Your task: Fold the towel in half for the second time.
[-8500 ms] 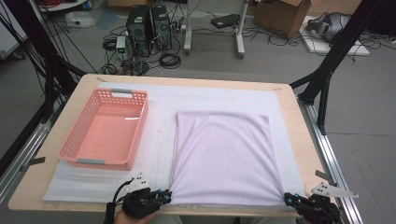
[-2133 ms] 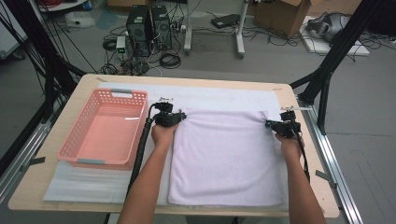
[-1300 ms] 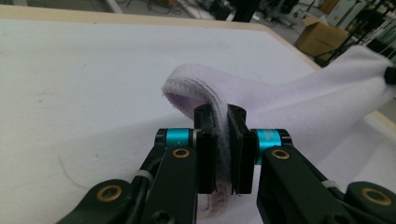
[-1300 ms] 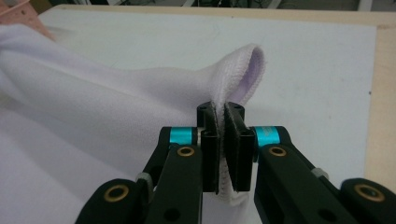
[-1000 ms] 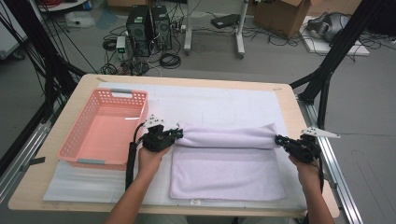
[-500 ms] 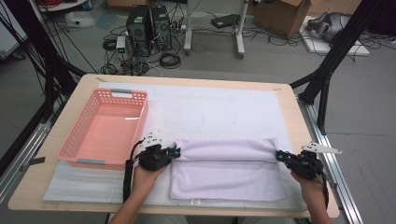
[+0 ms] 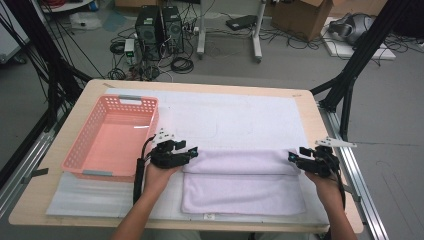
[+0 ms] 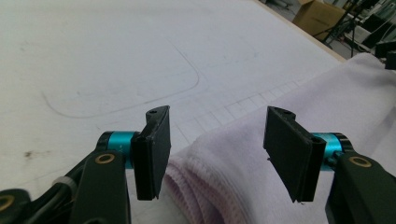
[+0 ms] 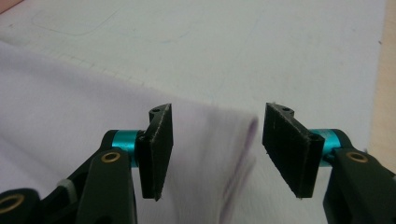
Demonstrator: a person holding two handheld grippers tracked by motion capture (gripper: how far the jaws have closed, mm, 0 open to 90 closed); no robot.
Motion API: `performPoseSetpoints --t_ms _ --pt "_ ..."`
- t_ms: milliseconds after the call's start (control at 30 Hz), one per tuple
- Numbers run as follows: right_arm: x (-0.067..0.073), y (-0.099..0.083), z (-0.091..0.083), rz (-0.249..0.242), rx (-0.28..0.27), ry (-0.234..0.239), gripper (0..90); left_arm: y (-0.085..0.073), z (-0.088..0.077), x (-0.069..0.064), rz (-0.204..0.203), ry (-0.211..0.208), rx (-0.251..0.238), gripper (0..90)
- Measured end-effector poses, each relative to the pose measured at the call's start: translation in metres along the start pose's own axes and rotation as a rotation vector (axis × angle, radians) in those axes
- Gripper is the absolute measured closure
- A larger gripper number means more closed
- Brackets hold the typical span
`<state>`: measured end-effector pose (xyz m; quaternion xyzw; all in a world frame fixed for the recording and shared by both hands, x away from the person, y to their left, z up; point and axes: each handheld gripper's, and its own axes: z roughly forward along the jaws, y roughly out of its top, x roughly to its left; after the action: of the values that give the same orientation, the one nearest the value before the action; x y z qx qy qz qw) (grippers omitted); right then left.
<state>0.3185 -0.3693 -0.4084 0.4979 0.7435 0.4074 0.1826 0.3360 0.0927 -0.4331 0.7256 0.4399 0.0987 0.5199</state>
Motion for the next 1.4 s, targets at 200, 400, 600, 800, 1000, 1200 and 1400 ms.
performPoseSetpoints --t_ms 200,400,600,800,1000,1200,1400 --pt "-0.003 0.009 0.024 -0.008 0.116 -0.01 69.0 -0.006 0.009 0.0 0.012 -0.006 0.078 70.1" --pt "0.003 -0.001 0.009 -0.047 0.076 0.017 83.9 -0.01 -0.008 -0.009 0.019 -0.041 0.02 82.0" --pt "0.014 -0.028 -0.018 -0.048 -0.041 0.031 83.9 -0.025 -0.03 -0.021 0.055 -0.081 -0.031 82.0" --pt "0.024 -0.041 -0.045 -0.058 -0.08 0.035 83.7 -0.031 -0.043 -0.032 0.073 -0.112 -0.067 81.5" --pt "0.029 -0.053 -0.06 -0.057 -0.104 0.05 83.6 -0.042 -0.053 -0.04 0.078 -0.12 -0.068 81.2" --pt "0.036 -0.066 -0.07 -0.057 -0.095 0.067 83.7 -0.055 -0.065 -0.049 0.086 -0.122 -0.054 81.2" --pt "0.041 -0.079 -0.085 -0.067 -0.086 0.087 81.6 -0.066 -0.078 -0.057 0.1 -0.137 -0.038 78.7"
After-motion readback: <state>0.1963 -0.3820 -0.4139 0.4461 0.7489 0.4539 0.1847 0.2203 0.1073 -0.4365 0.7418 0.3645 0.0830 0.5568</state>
